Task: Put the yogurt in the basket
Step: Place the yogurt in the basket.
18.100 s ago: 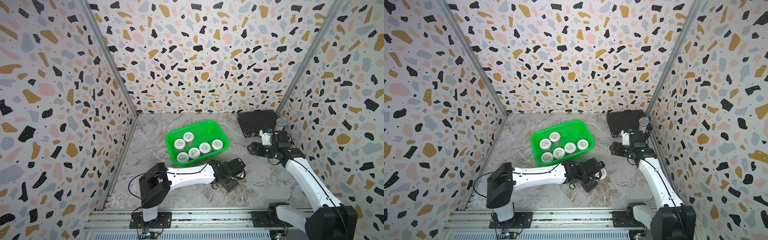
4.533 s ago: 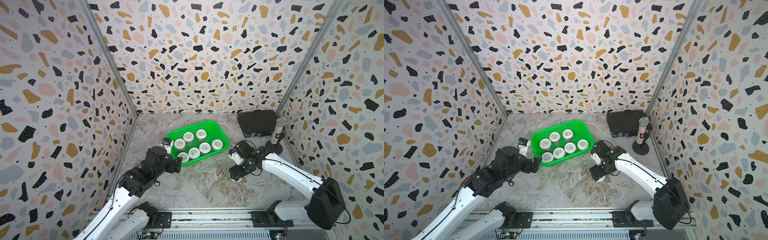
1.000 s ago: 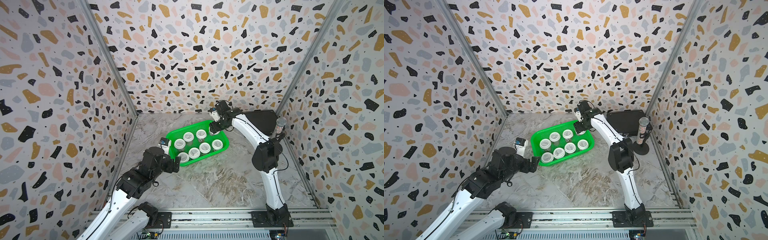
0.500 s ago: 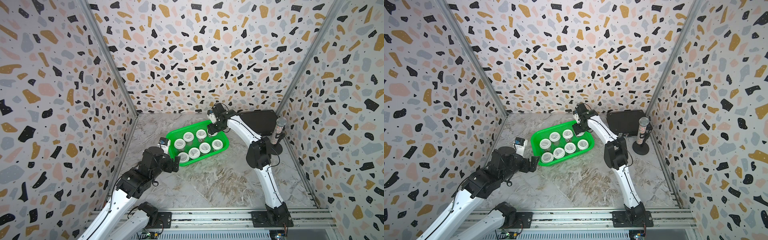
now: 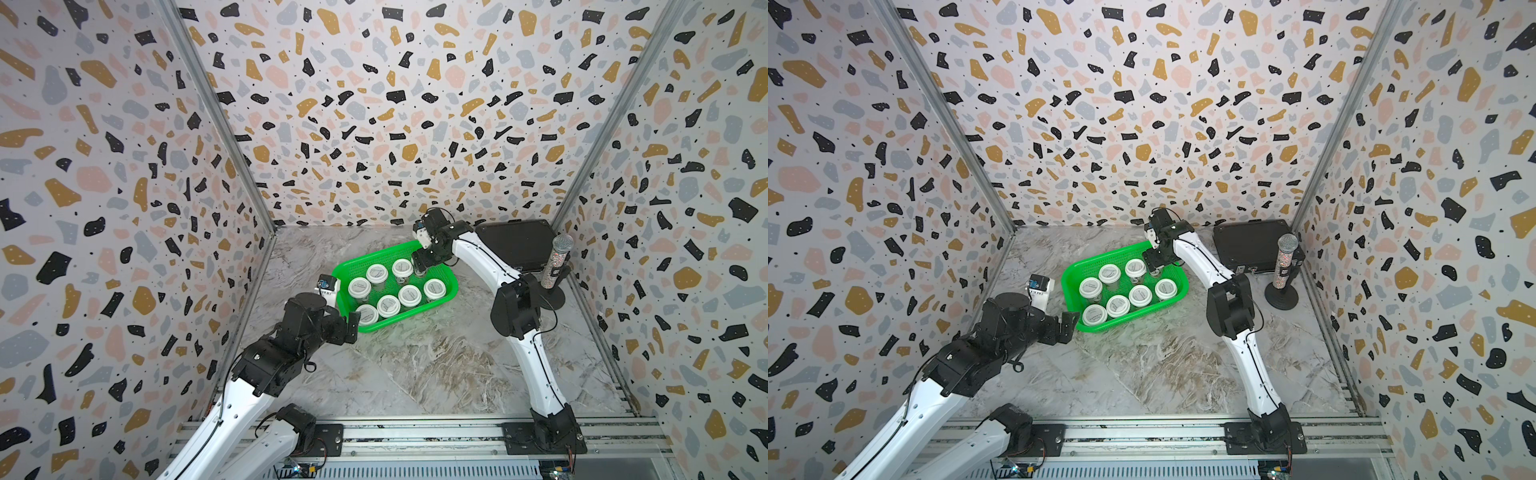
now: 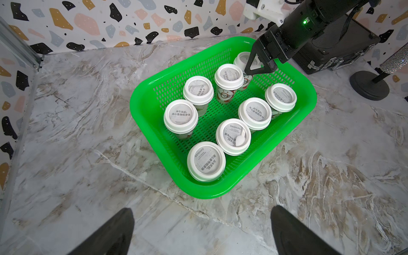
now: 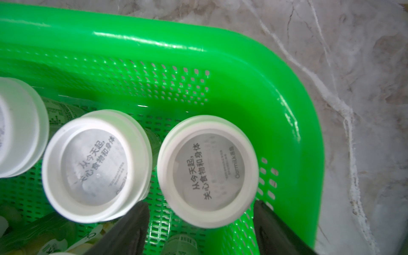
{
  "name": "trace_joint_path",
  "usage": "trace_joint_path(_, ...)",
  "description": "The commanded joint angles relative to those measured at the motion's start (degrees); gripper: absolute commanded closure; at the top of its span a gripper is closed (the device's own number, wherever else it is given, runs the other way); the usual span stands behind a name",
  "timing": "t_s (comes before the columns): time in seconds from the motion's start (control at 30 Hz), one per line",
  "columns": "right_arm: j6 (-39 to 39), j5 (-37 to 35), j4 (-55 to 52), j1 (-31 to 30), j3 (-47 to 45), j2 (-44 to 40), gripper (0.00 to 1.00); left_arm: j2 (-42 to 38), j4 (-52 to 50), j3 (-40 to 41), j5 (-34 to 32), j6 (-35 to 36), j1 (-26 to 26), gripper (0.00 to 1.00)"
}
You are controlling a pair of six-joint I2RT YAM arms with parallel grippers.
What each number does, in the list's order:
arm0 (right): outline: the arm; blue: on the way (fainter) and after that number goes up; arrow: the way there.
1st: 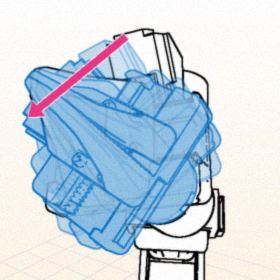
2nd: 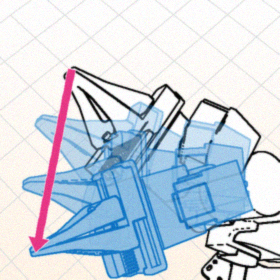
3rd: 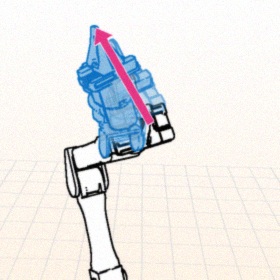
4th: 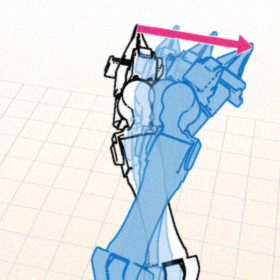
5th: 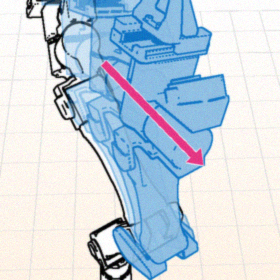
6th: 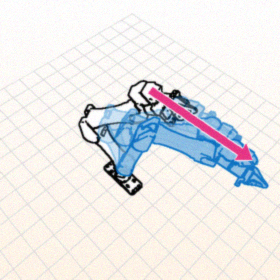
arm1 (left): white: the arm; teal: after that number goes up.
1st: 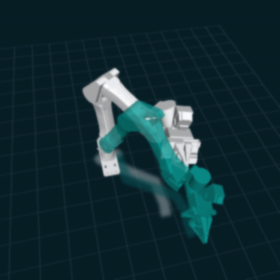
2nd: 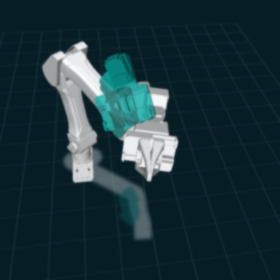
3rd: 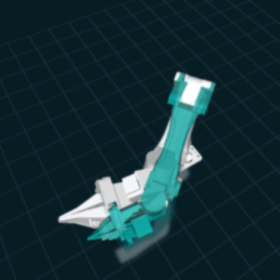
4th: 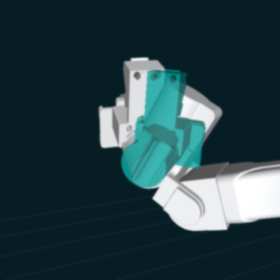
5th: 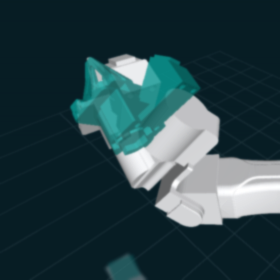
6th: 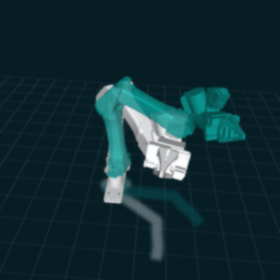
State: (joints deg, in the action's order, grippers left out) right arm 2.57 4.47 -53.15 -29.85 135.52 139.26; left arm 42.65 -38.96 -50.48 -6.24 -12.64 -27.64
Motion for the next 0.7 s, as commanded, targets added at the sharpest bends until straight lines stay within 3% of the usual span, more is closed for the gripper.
trace_joint_path(0.0, 0.37, -0.42, -1.26, 0.13, 2.45, 0.18, 0.19, -0.29, 1.34, 0.9, 0.79, 0.76, 0.42, 0.0)
trace_joint_path(0.37, 0.34, -0.65, -1.46, 0.14, 1.71, -7.94, 0.16, 1.59, 3.01, 0.23, 1.16, -2.82, 0.64, 0.0)
trace_joint_path(0.57, -0.27, 0.15, 2.49, 0.26, -6.63, -18.42, 0.15, 10.56, 12.11, -2.16, 0.43, -8.68, 0.65, 0.01)
trace_joint_path(0.67, 0.12, 1.56, 5.99, 0.79, -14.01, -24.93, 0.14, 17.11, 16.92, -4.2, -1.15, -8.12, 0.66, 0.08)
